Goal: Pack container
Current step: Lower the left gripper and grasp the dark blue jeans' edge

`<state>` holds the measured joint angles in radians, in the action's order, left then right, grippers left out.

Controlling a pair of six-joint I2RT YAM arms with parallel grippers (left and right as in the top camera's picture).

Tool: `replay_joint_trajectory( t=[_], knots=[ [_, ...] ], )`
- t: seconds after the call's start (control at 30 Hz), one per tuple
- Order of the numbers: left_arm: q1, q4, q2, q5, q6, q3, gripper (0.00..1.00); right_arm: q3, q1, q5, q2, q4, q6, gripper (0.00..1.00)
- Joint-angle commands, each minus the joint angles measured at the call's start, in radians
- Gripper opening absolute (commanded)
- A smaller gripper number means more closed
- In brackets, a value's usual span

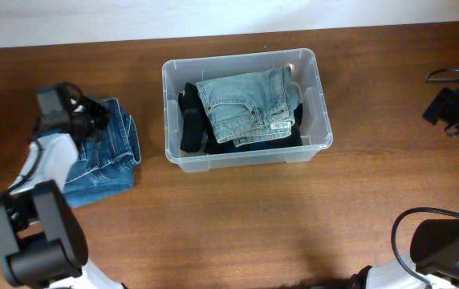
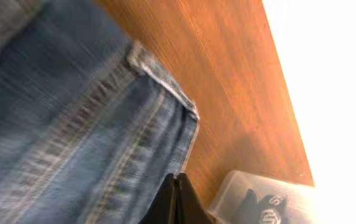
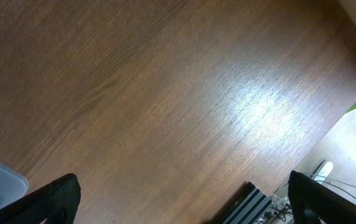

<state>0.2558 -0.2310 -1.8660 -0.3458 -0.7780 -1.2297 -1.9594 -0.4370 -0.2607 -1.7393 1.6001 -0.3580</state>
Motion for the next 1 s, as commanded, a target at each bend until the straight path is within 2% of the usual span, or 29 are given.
replay_joint_trajectory(
  t=[0.0, 0.07, 0.1, 0.13, 0.17, 0.23, 0.37, 0.57, 0.6, 0.63, 0.67, 0.8, 0.97],
  knots=[
    [0.069, -0.073, 0.116, -0.025, 0.269, -0.076, 0.18, -0.002, -0.002, -0.012, -0.007, 0.000, 0.003, 0.98],
    [0.110, -0.122, 0.153, -0.024, 0.394, -0.092, 0.43, -0.002, -0.002, -0.012, -0.007, 0.000, 0.003, 0.98],
    [0.132, -0.138, 0.169, -0.024, 0.452, -0.092, 0.58, -0.002, -0.002, -0.012, -0.007, 0.000, 0.003, 0.98],
    [0.153, -0.155, 0.179, -0.015, 0.486, -0.092, 0.68, -0.002, -0.002, -0.012, -0.007, 0.000, 0.003, 0.98],
    [0.172, -0.176, 0.185, 0.004, 0.496, -0.092, 0.77, -0.002, -0.002, -0.012, -0.007, 0.000, 0.003, 0.98],
    [0.214, -0.225, 0.187, 0.052, 0.496, -0.092, 0.84, -0.002, -0.002, -0.012, -0.007, 0.000, 0.003, 0.98],
    [0.274, -0.325, 0.171, 0.116, 0.497, -0.091, 0.87, -0.002, -0.002, -0.012, -0.007, 0.000, 0.003, 0.98],
    [0.304, -0.418, 0.132, 0.138, 0.636, -0.090, 0.87, -0.002, -0.002, -0.012, -0.007, 0.000, 0.003, 0.98],
    [0.304, -0.420, 0.123, 0.146, 0.656, -0.090, 0.87, -0.002, -0.002, -0.012, -0.007, 0.000, 0.003, 0.98],
    [0.304, -0.413, 0.110, 0.152, 0.686, -0.090, 0.94, -0.002, -0.002, -0.012, -0.007, 0.000, 0.003, 0.98],
    [0.304, -0.404, 0.099, 0.153, 0.716, -0.090, 0.96, -0.002, -0.002, -0.012, -0.007, 0.000, 0.003, 0.98],
    [0.304, -0.346, 0.049, 0.187, 0.874, -0.090, 0.97, -0.002, -0.002, -0.012, -0.007, 0.000, 0.003, 0.98],
    [0.304, -0.323, -0.005, 0.217, 0.885, -0.090, 0.99, -0.002, -0.002, -0.012, -0.007, 0.000, 0.003, 0.98]
  ],
)
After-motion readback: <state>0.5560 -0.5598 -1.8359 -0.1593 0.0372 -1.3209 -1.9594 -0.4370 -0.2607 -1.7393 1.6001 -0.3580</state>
